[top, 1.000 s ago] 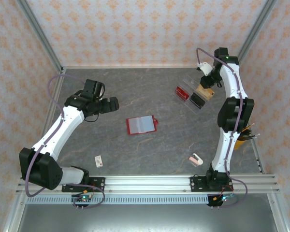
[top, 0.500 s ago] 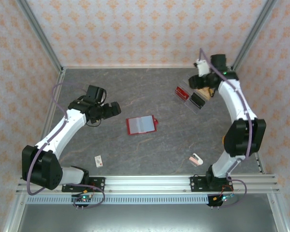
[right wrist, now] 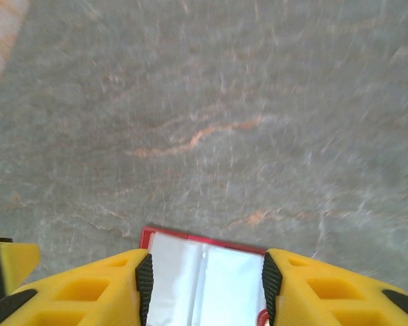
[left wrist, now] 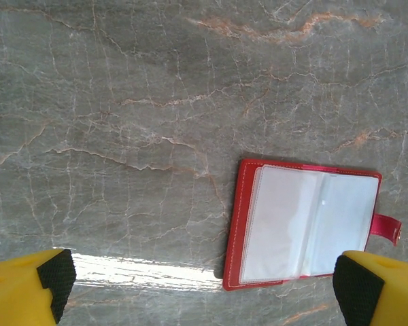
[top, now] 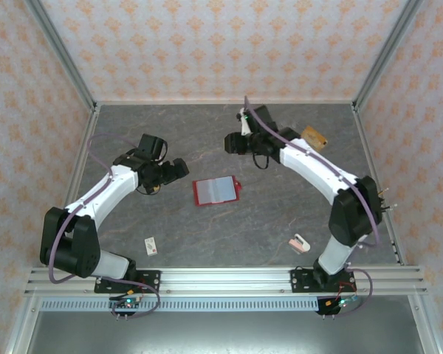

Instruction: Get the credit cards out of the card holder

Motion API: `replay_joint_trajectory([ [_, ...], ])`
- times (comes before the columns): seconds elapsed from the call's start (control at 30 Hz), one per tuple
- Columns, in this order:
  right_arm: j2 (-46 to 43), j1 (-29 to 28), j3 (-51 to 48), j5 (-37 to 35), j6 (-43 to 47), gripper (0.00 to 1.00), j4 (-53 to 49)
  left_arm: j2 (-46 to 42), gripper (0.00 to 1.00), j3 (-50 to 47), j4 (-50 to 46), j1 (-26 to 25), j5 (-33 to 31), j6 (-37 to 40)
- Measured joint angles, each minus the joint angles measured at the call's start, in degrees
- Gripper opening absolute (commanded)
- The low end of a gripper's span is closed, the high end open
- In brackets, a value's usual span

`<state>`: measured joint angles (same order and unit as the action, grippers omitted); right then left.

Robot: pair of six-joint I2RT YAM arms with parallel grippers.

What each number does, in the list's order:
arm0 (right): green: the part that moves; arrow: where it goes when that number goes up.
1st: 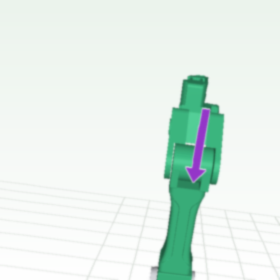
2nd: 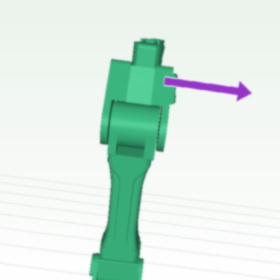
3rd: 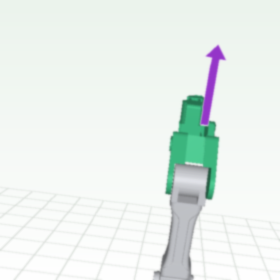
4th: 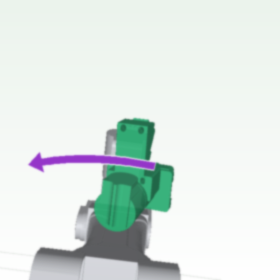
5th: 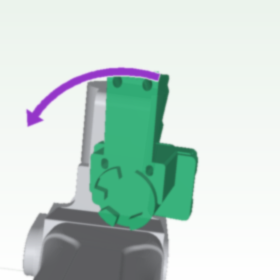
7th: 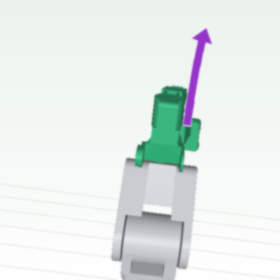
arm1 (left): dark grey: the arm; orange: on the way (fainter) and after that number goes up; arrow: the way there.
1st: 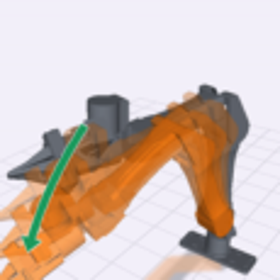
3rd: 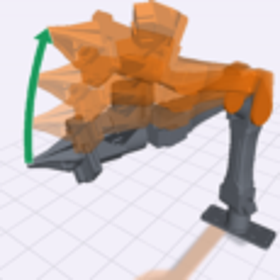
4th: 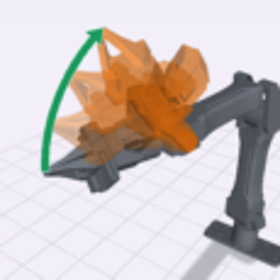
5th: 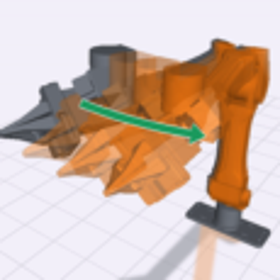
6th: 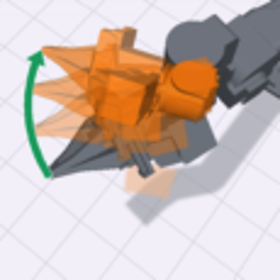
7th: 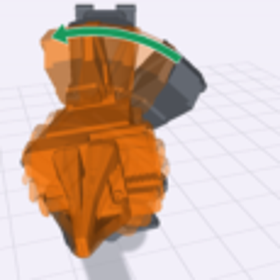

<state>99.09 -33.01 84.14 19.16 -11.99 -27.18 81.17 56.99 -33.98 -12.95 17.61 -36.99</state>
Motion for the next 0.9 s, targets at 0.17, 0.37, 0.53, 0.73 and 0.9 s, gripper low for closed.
replay_joint_trajectory([
  [0.17, 8.79, -6.71, 1.03, -1.9, -4.26, 0.5, -2.49, 0.0, 1.0, -1.51, 0.68, 0.0, 0.0, -0.61],
  [0.37, 17.11, -13.77, 3.65, -5.51, -6.88, 0.58, -7.02, 0.0, 1.0, -2.25, 1.07, 0.37, 0.0, -0.72],
  [0.53, 19.82, -14.67, 5.27, -9.73, -8.94, 0.66, -10.14, 0.26, 1.0, -2.38, 1.36, 0.37, 0.0, -0.72],
  [0.73, 21.11, -14.56, 5.9, -14.4, -10.4, 0.9, -12.33, 0.85, 1.0, -2.4, 1.51, 0.37, 0.0, -0.72],
  [0.9, 22.38, -15.26, 6.75, -16.65, -10.56, 1.0, -12.66, 1.29, 1.0, -2.4, 1.53, 0.37, 0.0, -0.72],
])
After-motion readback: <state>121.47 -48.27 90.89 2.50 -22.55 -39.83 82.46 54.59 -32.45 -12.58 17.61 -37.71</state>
